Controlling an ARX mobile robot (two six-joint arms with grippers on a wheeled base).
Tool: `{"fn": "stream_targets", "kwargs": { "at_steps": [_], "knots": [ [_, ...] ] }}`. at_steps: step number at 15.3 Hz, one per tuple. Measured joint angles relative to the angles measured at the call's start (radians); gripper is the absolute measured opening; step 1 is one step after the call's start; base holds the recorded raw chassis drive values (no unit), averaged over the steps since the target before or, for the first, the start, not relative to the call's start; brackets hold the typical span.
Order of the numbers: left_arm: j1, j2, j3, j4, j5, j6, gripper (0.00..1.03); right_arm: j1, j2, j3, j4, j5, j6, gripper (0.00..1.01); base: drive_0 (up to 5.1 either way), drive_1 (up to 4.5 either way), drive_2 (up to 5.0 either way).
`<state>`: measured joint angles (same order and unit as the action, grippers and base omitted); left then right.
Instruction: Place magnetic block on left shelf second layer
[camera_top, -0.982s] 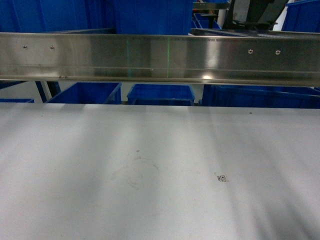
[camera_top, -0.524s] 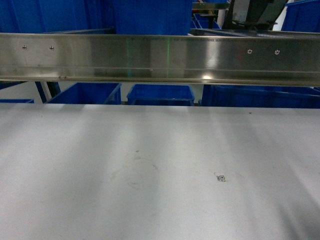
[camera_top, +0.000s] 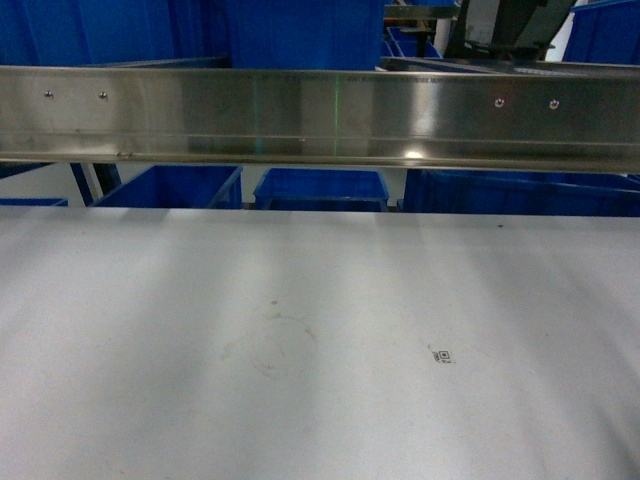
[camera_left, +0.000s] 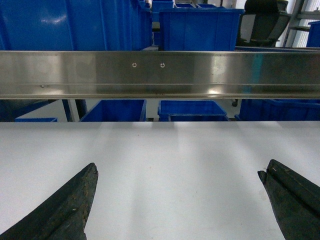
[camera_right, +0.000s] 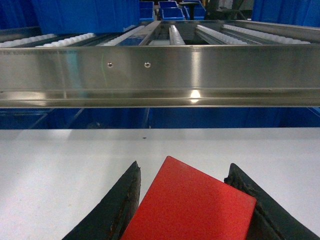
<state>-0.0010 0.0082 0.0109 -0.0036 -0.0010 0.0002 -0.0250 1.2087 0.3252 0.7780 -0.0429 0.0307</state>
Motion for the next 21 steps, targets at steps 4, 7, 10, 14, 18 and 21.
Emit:
{"fn": "stream_targets", "kwargs": {
  "at_steps": [4, 7, 10, 14, 18, 21],
  "knots": [
    [0.0, 0.0, 0.0, 0.0, 0.0, 0.0, 0.98, 0.039, 0.0, 0.0, -0.011, 0.005, 0.001, 0.45, 0.0, 0.0, 0.0],
    [0.0, 0.0, 0.0, 0.0, 0.0, 0.0, 0.98, 0.039, 0.0, 0.0, -0.009, 0.005, -0.002, 0.45, 0.0, 0.0, 0.0],
    [0.0, 0.0, 0.0, 0.0, 0.0, 0.0, 0.98, 0.039, 0.0, 0.0, -0.009, 0.005, -0.002, 0.45, 0.0, 0.0, 0.0],
    [0.0, 0.0, 0.0, -0.001, 0.0, 0.0, 0.98, 0.038, -0.001, -0.001, -0.009, 0.012, -0.002, 0.45, 0.0, 0.0, 0.0],
    [0.0, 0.0, 0.0, 0.0, 0.0, 0.0, 0.98, 0.039, -0.002, -0.001, -0.008, 0.009, -0.002, 0.45, 0.0, 0.0, 0.0],
    [0.0, 0.0, 0.0, -0.003, 0.0, 0.0, 0.98, 0.039, -0.002, -0.001, -0.008, 0.009, -0.002, 0.45, 0.0, 0.0, 0.0]
  ]
}}
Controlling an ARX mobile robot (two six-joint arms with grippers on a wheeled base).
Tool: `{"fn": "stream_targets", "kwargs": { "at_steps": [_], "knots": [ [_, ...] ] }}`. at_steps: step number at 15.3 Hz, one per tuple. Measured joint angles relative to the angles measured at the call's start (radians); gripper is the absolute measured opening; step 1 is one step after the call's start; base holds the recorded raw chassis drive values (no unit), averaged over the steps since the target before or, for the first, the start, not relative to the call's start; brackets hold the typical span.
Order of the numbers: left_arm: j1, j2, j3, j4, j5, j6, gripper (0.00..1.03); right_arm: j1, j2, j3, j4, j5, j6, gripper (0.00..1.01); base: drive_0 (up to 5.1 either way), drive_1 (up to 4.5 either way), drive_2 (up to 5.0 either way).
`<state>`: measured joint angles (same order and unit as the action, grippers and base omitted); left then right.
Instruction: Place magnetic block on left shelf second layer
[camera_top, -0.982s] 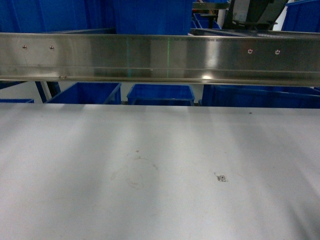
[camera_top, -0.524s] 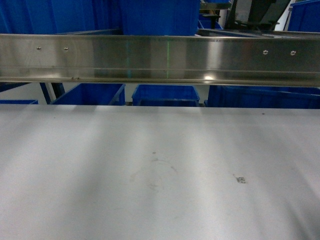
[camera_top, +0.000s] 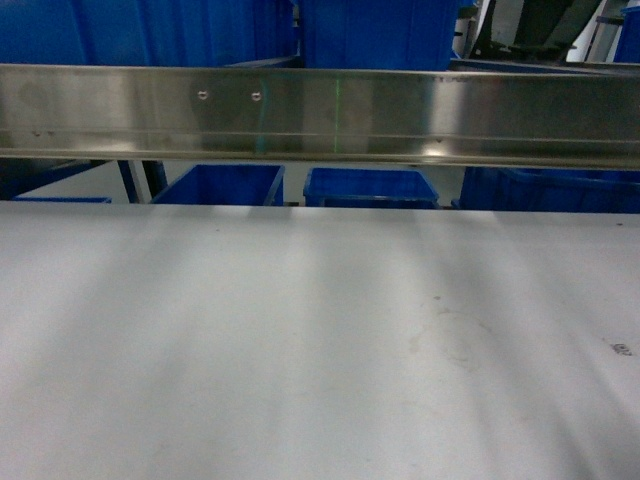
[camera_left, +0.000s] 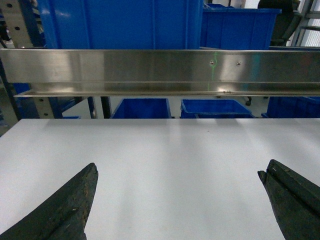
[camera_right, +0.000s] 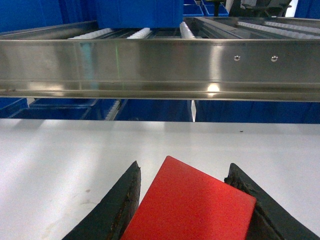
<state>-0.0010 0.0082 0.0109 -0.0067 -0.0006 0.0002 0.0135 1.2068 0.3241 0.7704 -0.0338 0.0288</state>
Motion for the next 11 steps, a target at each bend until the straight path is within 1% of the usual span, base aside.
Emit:
{"fn": "stream_targets", "kwargs": {
  "at_steps": [1, 11],
  "knots": [
    [0.0, 0.0, 0.0, 0.003, 0.0, 0.0, 0.98, 0.001, 0.0, 0.0, -0.002, 0.0, 0.0, 0.45, 0.0, 0.0, 0.0],
    [0.0, 0.0, 0.0, 0.004, 0.0, 0.0, 0.98, 0.001, -0.004, 0.0, -0.002, 0.0, 0.0, 0.45, -4.8, 0.88, 3.6]
  ]
}}
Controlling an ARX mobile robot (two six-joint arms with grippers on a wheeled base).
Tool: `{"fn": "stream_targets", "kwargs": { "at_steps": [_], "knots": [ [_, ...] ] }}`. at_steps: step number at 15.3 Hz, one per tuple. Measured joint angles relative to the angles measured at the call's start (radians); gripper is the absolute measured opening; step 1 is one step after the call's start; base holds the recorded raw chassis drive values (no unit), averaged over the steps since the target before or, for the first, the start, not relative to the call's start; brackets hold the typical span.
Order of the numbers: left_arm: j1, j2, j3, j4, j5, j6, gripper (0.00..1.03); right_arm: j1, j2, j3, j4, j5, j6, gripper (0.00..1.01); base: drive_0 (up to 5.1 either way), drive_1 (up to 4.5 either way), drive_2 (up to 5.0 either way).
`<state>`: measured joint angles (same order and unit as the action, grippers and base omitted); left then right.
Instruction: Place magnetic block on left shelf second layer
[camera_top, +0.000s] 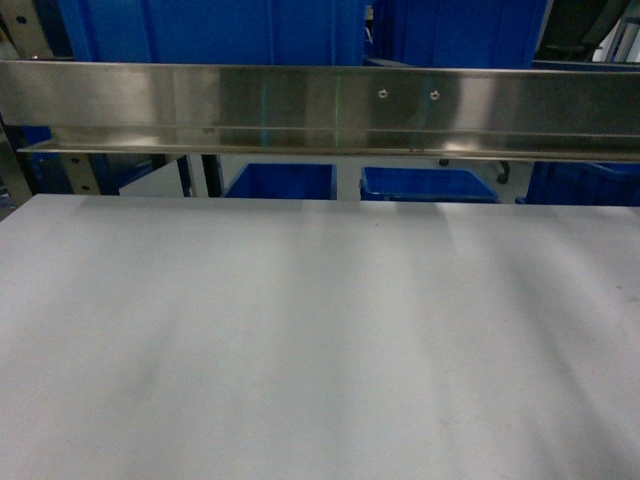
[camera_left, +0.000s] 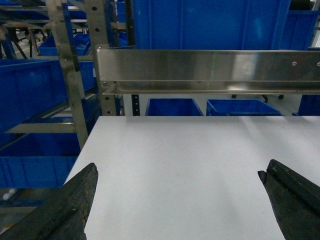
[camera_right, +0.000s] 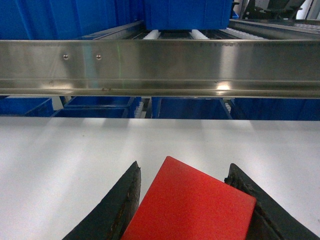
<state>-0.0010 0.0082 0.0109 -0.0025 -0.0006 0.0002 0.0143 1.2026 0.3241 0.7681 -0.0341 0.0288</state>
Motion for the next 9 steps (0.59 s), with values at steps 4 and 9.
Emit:
{"fn": "stream_targets", "kwargs": {
  "at_steps": [4, 9],
  "knots": [
    [0.0, 0.0, 0.0, -0.001, 0.0, 0.0, 0.98, -0.001, 0.0, 0.0, 0.0, 0.0, 0.0, 0.45, -4.8, 0.88, 3.6],
    [0.0, 0.0, 0.0, -0.001, 0.0, 0.0, 0.98, -0.001, 0.0, 0.0, 0.002, 0.0, 0.0, 0.45, -4.8, 0.88, 3.6]
  ]
}}
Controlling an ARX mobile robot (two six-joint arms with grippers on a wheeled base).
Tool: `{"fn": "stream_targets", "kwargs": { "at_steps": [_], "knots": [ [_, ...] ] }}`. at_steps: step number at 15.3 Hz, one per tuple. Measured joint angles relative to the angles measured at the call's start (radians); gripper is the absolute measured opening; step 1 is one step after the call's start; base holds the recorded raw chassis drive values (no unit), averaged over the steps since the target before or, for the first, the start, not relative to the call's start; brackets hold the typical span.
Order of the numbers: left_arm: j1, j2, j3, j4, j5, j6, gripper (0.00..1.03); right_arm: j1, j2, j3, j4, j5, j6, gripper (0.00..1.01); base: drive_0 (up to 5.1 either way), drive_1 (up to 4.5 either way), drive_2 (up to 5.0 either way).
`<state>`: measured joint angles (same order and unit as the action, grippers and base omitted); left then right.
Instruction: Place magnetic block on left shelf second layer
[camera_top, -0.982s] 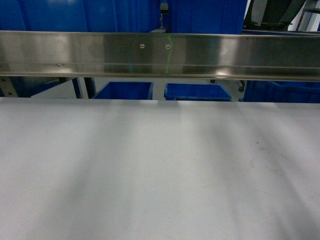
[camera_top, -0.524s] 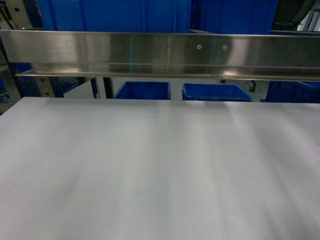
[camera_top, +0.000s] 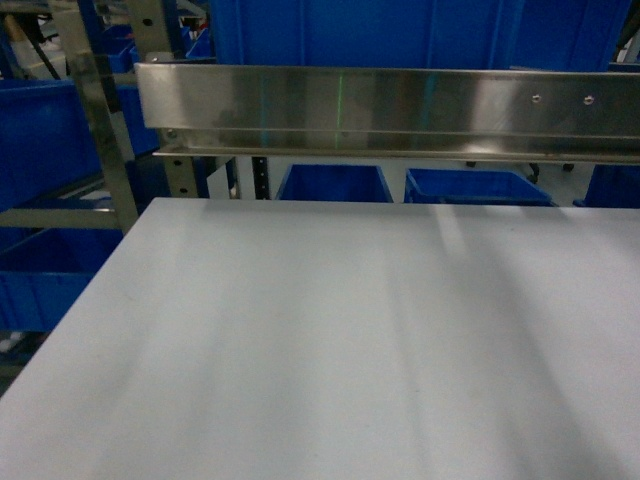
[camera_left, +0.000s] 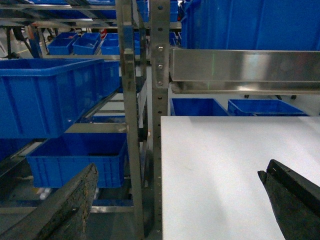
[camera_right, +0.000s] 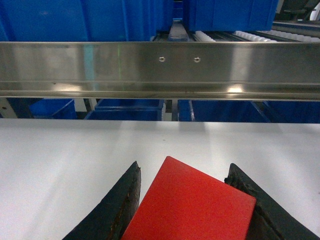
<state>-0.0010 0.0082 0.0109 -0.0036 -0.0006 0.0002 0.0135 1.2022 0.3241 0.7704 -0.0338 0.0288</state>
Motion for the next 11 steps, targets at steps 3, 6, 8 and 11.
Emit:
{"fn": "stream_targets", "kwargs": {
  "at_steps": [3, 6, 8, 11],
  "knots": [
    [0.0, 0.0, 0.0, 0.0, 0.0, 0.0, 0.98, 0.0, 0.0, 0.0, -0.003, 0.0, 0.0, 0.45, -4.8, 0.88, 3.6],
    [0.0, 0.0, 0.0, 0.0, 0.0, 0.0, 0.98, 0.0, 0.0, 0.0, -0.003, 0.0, 0.0, 0.45, -4.8, 0.88, 3.6],
    [0.0, 0.0, 0.0, -0.001, 0.0, 0.0, 0.98, 0.002, 0.0, 0.0, -0.004, -0.002, 0.0, 0.45, -4.9, 2.41, 2.4],
    [0.0, 0.0, 0.0, -0.002, 0.0, 0.0, 0.98, 0.0, 0.0, 0.0, 0.0, -0.001, 0.0, 0.45, -4.9, 2.41, 2.4]
  ]
}}
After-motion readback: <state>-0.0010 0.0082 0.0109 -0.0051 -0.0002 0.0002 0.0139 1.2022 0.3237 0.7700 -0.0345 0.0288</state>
